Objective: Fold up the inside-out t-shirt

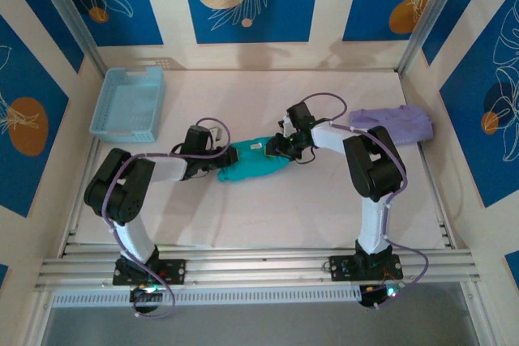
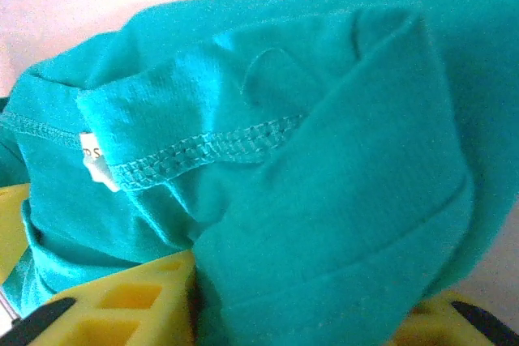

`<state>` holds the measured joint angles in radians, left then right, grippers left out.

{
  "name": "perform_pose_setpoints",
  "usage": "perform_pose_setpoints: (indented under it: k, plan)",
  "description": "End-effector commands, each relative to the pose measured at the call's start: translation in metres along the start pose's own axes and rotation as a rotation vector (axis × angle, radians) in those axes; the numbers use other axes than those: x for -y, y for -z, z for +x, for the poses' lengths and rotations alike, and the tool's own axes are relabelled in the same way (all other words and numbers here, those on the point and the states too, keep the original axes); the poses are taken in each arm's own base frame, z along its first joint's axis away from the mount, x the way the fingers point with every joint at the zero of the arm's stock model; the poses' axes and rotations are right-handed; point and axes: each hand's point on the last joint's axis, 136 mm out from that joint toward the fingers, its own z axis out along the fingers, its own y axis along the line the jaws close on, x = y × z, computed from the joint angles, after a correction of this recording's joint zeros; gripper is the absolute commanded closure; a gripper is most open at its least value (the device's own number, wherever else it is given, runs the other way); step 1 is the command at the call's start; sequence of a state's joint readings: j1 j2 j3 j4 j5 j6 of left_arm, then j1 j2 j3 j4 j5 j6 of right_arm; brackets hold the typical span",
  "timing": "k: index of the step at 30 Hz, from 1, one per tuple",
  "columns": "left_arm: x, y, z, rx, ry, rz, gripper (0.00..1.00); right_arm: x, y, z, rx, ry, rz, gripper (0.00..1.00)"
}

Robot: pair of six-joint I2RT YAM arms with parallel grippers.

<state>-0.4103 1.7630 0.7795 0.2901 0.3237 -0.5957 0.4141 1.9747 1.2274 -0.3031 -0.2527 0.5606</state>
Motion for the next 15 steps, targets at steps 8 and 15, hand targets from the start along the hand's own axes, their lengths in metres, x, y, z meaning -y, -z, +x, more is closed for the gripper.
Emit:
perform_pose_setpoints:
  k: [8, 15]
  plan:
    - [-0.02, 0.027, -0.012, 0.05, -0.016, -0.125, 0.36, 0.004, 0.04, -0.01, 0.092, 0.105, 0.092, 0.99]
    - [-0.011, 0.092, -0.037, 0.191, -0.062, -0.185, 0.27, 0.037, 0.129, -0.036, 0.199, 0.275, 0.402, 1.0]
